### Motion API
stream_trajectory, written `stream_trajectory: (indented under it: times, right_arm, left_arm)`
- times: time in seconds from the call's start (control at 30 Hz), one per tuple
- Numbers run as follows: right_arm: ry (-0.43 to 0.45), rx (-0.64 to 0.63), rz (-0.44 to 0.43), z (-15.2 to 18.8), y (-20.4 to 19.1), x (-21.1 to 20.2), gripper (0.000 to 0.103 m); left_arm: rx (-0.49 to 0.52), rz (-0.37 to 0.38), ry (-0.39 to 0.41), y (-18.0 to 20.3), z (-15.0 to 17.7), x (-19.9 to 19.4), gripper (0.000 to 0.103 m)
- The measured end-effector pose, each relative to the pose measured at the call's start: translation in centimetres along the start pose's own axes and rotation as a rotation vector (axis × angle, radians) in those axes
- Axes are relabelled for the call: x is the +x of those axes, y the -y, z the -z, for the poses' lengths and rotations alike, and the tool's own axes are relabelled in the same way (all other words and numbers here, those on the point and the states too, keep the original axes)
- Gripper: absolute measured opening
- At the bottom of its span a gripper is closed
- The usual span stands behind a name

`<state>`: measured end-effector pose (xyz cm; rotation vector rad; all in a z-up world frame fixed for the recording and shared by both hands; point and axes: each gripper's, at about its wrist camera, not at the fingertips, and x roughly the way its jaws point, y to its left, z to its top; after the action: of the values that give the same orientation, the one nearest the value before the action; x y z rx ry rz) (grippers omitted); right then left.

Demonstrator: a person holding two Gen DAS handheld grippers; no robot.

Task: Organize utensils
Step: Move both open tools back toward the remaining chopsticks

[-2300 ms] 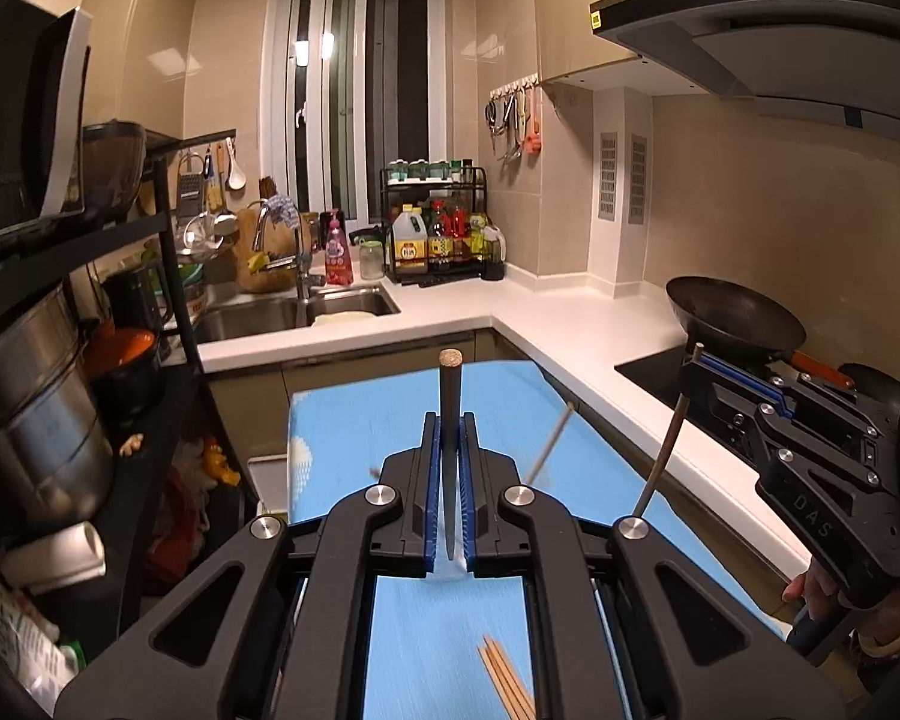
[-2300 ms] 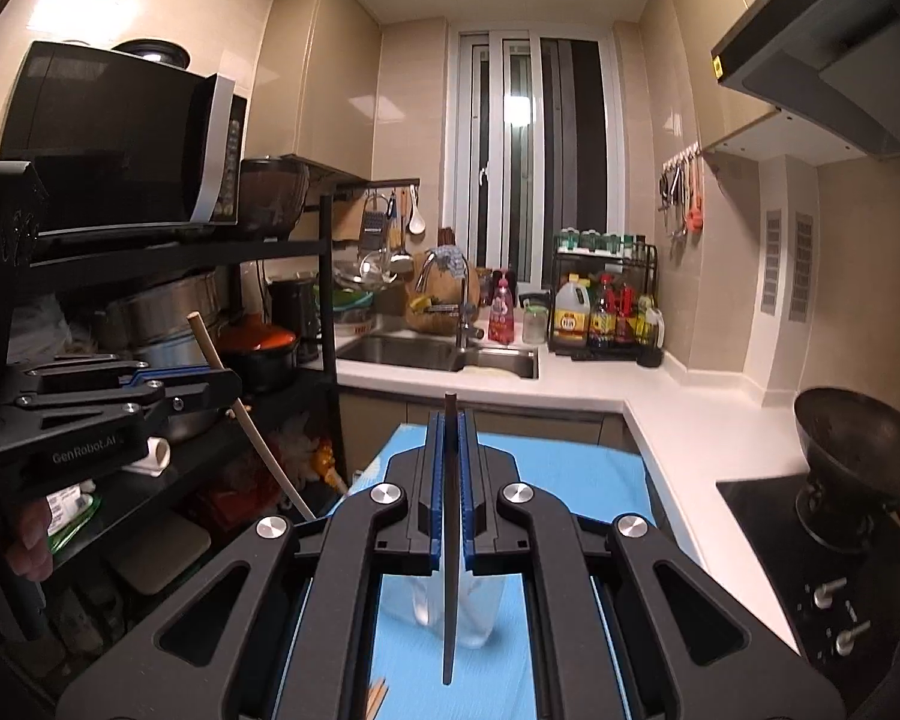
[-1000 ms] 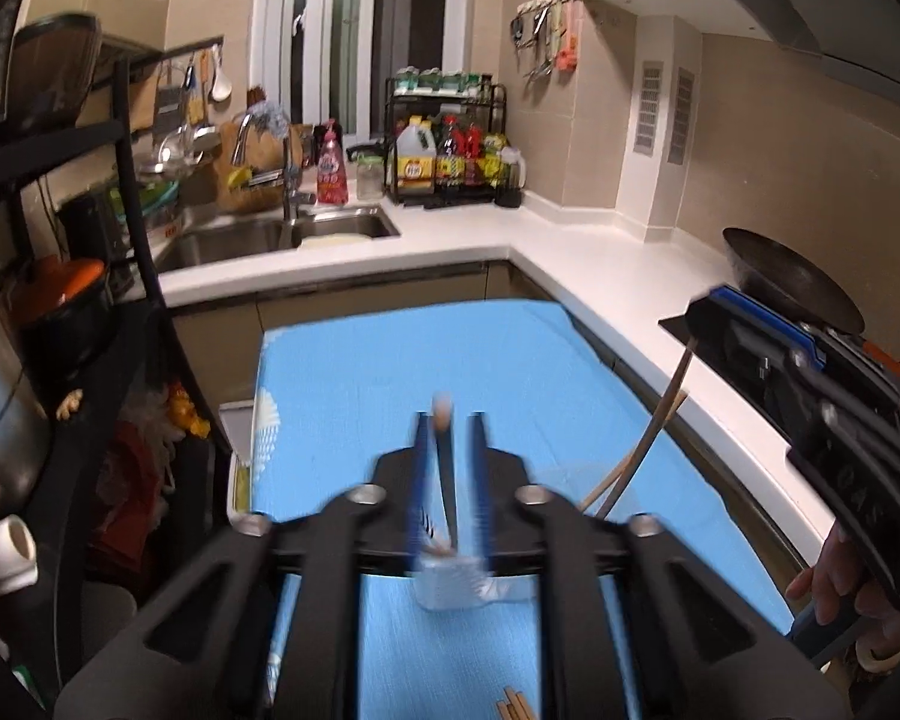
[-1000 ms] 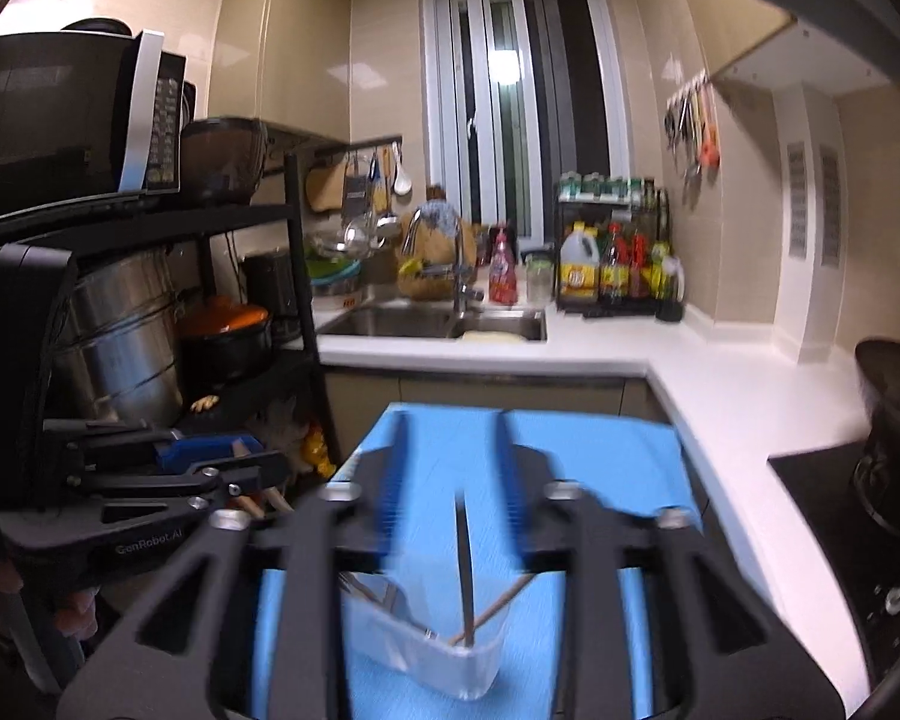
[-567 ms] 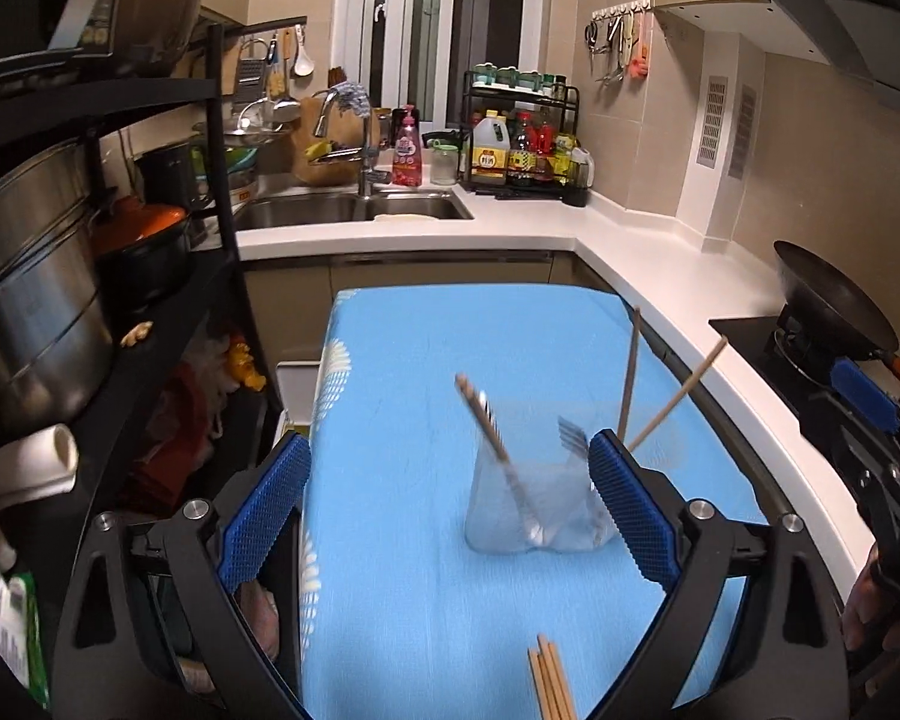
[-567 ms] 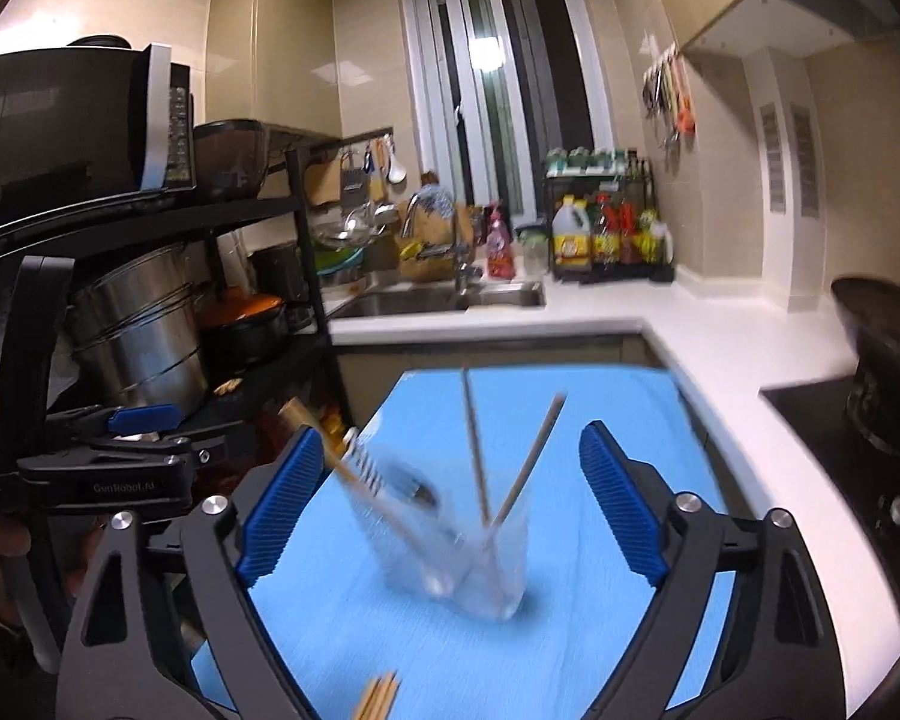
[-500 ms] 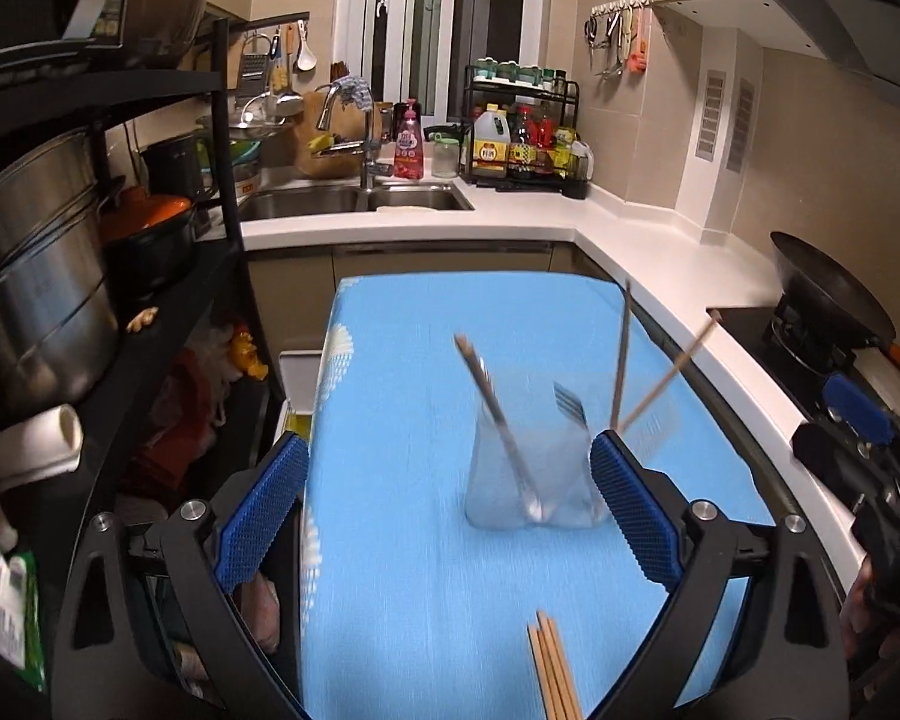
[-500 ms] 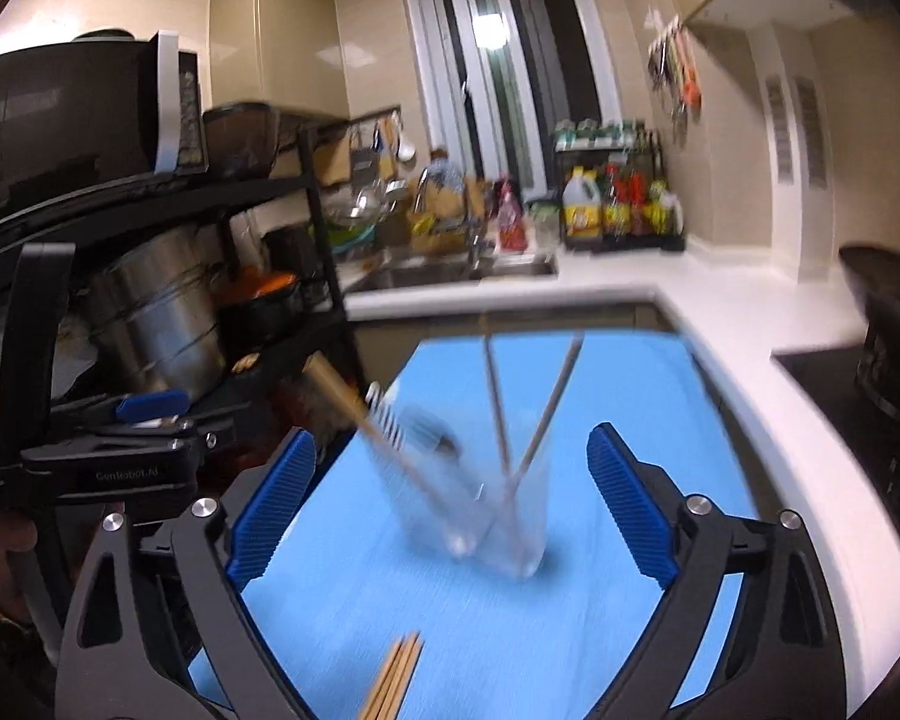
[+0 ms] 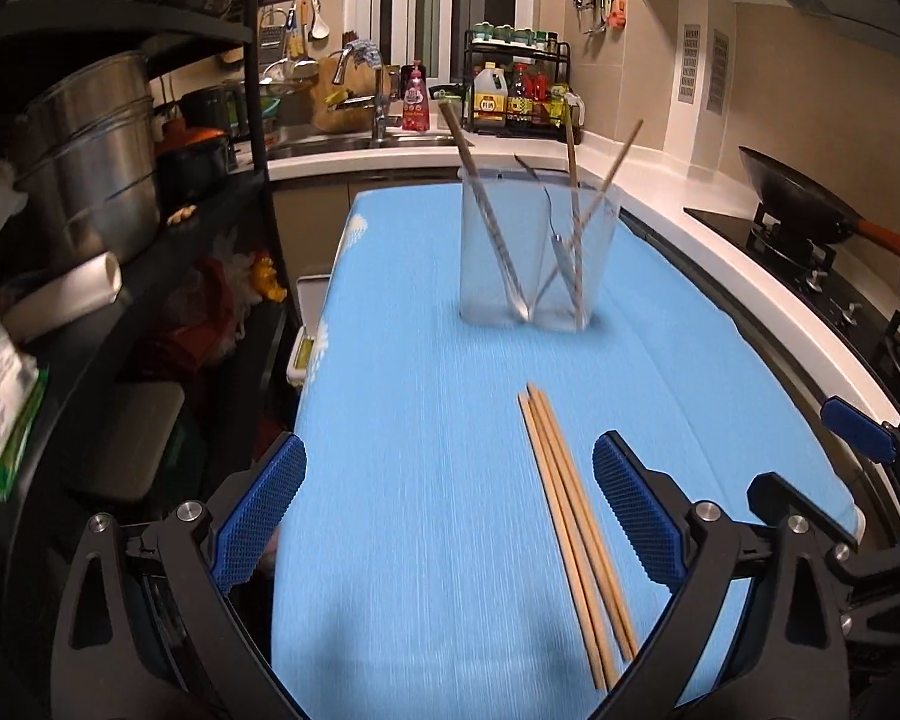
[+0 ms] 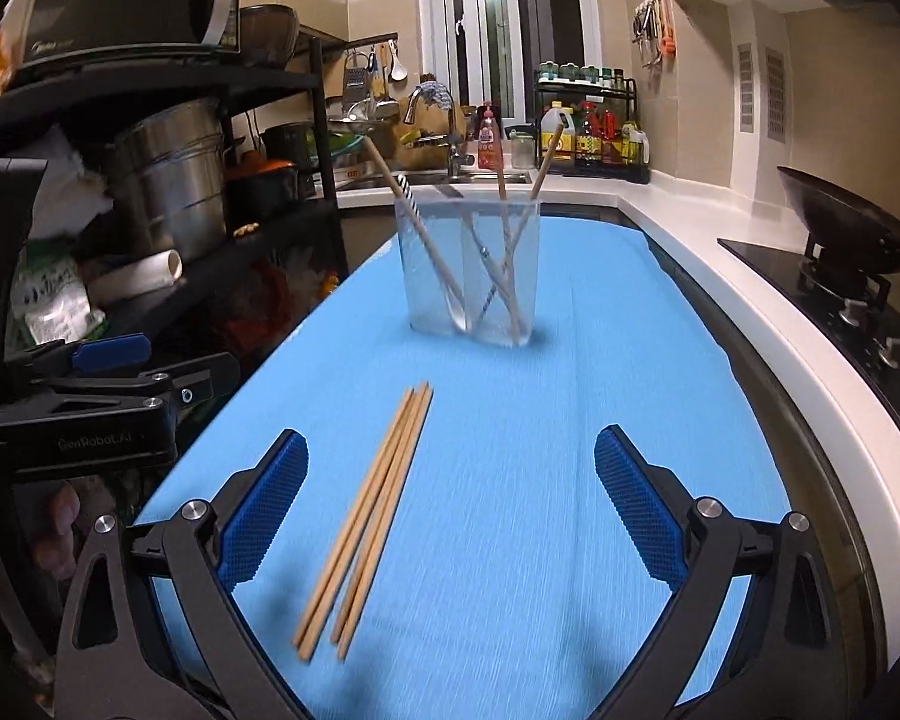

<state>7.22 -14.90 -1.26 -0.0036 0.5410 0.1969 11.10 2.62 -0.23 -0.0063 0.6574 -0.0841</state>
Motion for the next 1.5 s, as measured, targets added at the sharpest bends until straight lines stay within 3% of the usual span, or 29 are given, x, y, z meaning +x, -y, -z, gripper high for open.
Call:
stream_trajectory:
  times: [0.33,0.57,0.9,0.97,1.03,1.27,1.43,1.5]
  right_arm:
    - [-0.032,-0.018,-0.008,5.8,-1.8,-2.1,0.095]
    - [-0.044,-0.024,0.011,7.4,-1.9,-1.7,0.095]
    - [-0.125,-0.032,0.012,9.2,-2.2,1.1,0.094]
    - [-0.133,-0.025,0.018,9.5,-2.1,1.8,0.09]
    - [-0.142,-0.018,0.024,9.7,-2.0,2.5,0.08]
    - [-0.139,-0.043,0.009,10.2,-2.7,3.2,0.076]
    - [-0.122,-0.021,0.017,10.0,-2.2,3.2,0.058]
    - [-0.113,-0.01,0.029,9.9,-1.8,3.5,0.057]
  left_arm:
    - [-0.005,-0.016,-0.021,0.5,6.0,-1.7,0.094]
    - [-0.019,-0.039,-0.028,0.3,7.6,-1.8,0.094]
    - [-0.028,-0.082,-0.06,-0.7,9.0,-1.0,0.094]
    - [-0.036,-0.083,-0.067,-1.0,9.2,-0.9,0.094]
    - [-0.043,-0.085,-0.072,-1.2,9.3,-0.8,0.094]
    - [-0.063,-0.083,-0.084,-1.7,9.6,-0.5,0.094]
    - [-0.054,-0.075,-0.089,-1.3,9.8,-0.4,0.094]
    - [-0.051,-0.07,-0.087,-1.1,9.8,-0.4,0.094]
